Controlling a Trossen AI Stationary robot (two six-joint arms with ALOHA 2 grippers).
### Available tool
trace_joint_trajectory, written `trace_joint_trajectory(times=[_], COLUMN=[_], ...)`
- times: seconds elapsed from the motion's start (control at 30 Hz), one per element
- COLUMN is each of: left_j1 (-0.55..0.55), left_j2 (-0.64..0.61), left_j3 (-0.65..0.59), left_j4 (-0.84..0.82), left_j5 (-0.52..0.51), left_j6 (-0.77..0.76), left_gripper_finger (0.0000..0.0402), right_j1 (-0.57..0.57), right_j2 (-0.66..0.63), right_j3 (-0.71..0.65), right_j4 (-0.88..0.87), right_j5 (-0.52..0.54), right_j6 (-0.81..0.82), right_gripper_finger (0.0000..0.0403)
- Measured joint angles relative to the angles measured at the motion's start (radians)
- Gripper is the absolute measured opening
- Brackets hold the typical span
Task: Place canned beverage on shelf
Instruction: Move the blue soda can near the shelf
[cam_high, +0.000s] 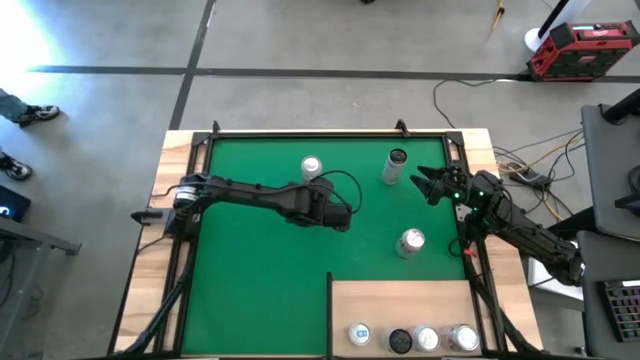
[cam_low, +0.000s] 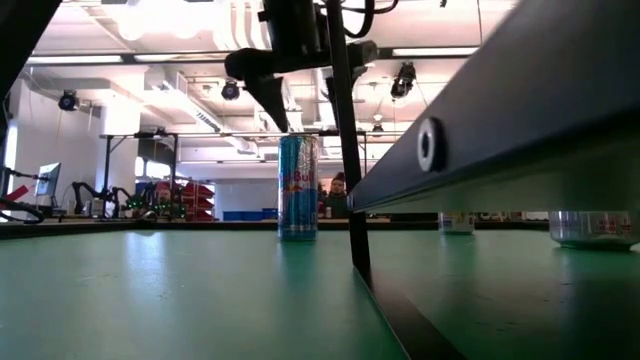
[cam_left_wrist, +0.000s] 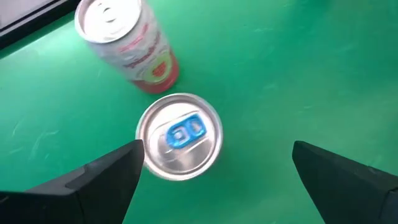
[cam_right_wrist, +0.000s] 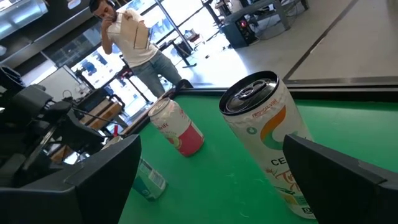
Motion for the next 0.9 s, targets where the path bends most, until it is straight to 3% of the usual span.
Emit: trace_joint_trajectory(times=[0.4,0.9], left_j1=[0.005,0.01], left_j2=[0.0,0.006], left_j3=[0.0,-0.02], left_j4=[-0.046,-0.041], left_j5=[-0.006,-0.011], left_j6=[-0.106,-0.124], left_gripper_finger=[0.0394,0.04], right_j1=[0.0,0.0], right_j2=[0.0,0.0], right_j3=[0.0,0.0], right_j4=[0.0,0.0], right_j5=[0.0,0.0], right_j6=[0.0,0.0], right_gripper_finger=[0.0384,0.0384])
